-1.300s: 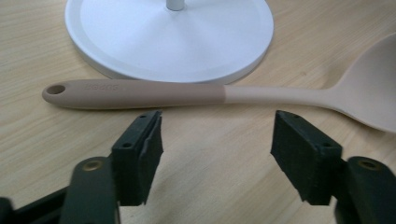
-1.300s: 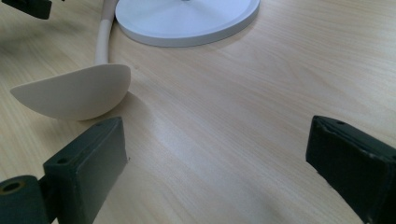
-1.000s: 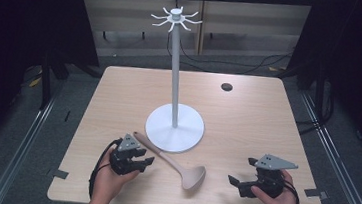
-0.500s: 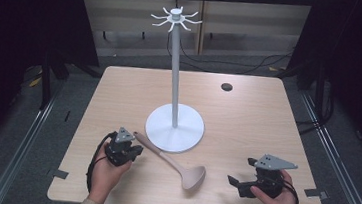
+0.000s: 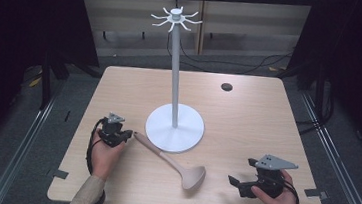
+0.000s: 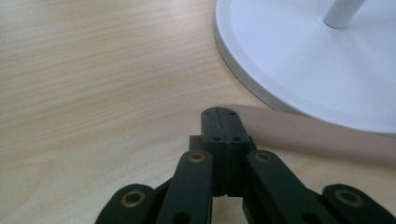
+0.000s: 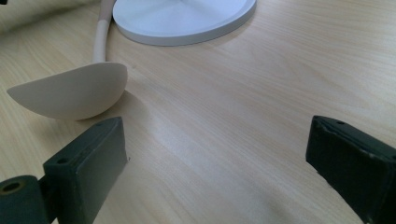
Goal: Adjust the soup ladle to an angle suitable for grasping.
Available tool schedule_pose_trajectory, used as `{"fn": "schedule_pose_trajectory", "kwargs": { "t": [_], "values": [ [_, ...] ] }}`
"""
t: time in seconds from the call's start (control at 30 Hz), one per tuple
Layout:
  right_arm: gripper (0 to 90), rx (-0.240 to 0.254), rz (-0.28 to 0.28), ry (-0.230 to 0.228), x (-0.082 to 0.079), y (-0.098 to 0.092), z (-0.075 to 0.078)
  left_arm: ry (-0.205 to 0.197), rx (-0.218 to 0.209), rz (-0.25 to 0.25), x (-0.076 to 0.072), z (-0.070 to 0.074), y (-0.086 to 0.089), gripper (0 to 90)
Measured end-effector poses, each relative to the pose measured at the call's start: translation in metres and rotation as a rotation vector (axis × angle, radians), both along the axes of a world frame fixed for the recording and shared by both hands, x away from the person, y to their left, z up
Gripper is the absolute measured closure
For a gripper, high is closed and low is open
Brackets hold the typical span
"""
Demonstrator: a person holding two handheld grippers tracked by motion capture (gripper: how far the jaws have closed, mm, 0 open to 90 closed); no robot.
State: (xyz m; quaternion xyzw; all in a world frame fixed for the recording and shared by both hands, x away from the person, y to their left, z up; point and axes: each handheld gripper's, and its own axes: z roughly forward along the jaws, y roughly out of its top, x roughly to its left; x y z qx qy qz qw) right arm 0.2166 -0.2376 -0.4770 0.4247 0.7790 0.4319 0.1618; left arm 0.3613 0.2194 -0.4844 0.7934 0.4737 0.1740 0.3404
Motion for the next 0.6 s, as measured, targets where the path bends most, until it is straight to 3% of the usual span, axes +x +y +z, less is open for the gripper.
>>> {"fn": "schedule_pose_trajectory", "kwargs": {
  "t": [0.23,0.47,0.6],
  "values": [
    [4.6,-0.001,0.004,-0.001,0.0,0.0,0.0,0.019,0.007,0.048,0.02,-0.01,0.002,90.0],
    [4.6,-0.001,-0.003,0.003,0.0,-0.002,-0.001,0.018,0.004,0.024,0.029,-0.012,-0.003,90.0],
    [4.6,0.001,-0.007,0.003,0.0,-0.003,-0.001,0.026,0.035,0.01,0.034,-0.012,-0.012,90.0]
  ]
}}
